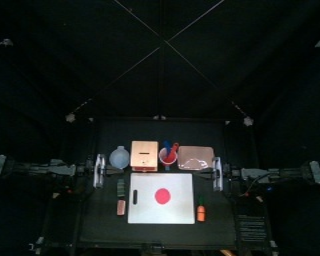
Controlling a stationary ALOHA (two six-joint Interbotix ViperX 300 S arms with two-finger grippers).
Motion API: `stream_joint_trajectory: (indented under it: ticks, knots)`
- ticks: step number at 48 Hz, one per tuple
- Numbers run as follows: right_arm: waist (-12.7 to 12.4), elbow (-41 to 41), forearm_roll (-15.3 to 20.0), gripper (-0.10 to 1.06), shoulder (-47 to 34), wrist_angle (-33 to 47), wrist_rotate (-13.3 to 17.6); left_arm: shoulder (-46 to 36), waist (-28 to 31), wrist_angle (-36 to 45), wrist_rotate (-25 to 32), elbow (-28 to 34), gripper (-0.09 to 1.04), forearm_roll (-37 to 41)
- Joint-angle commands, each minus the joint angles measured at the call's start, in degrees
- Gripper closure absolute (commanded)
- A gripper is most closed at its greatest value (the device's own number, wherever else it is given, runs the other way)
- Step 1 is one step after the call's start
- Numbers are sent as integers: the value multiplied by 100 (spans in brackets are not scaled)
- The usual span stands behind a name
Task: Get the cutter from the drawer then cut the dough then place the extra dough in the bowl
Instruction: Open the drawer
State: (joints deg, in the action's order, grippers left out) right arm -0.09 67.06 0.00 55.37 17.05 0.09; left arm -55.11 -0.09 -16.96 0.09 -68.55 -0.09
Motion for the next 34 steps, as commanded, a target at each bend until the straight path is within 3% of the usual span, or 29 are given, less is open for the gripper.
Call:
stream_joint_trajectory:
  ticks: [1,13,26,34]
  knots:
    - [-123,-167,0,97,-369,123,18,308,-9,-158,-44,176,98,-97]
    - [-510,-958,-220,94,-2241,923,-62,844,-149,-1310,-53,-141,97,-668]
    - [-1099,-2435,-870,94,-4799,1837,-26,1529,-659,-3243,-193,-782,97,-1371]
    - [-1336,-3349,-1222,94,-5897,1846,-9,2013,-949,-3568,-352,-747,97,-1468]
